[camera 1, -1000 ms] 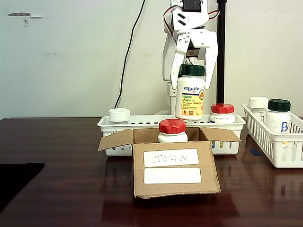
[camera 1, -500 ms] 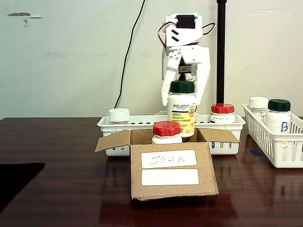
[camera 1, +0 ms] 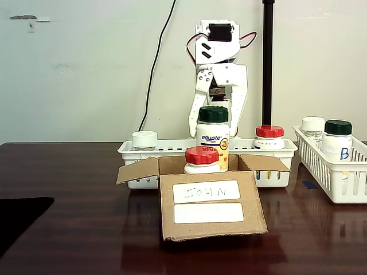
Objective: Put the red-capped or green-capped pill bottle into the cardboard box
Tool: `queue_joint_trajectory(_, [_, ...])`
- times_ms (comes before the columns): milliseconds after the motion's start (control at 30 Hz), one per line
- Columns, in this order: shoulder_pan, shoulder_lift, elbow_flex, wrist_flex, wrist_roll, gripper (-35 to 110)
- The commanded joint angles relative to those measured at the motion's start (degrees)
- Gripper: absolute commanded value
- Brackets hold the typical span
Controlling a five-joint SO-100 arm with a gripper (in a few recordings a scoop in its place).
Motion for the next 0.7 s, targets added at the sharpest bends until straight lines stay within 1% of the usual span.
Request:
queue_joint_trajectory(0, [0.79, 7.12, 0.53, -1.49, 0.62, 42])
queue_joint_trajectory(100, [0.79, 8.70, 1.93, -1.32, 0.44, 58])
queue_joint_trajectory(167, [0.88, 9.67, 1.76, 0.18, 0.09, 65])
queue_joint_trajectory(233, [0.79, 10.81, 1.58, 2.02, -0.26, 67])
queue_joint_trajectory(333, [0.79, 13.97, 1.41, 6.15, -0.53, 64])
queue_joint_trajectory(433, [1.14, 18.46, 1.14, 12.04, -0.18, 57])
queue_joint_trajectory(500, [1.49, 21.88, 0.88, 16.96, 0.35, 49])
queue_joint_trajectory(567, [2.11, 25.75, 0.79, 22.24, 0.88, 38])
queue_joint_trajectory(667, [2.90, 32.78, 2.46, 29.09, 1.93, 15])
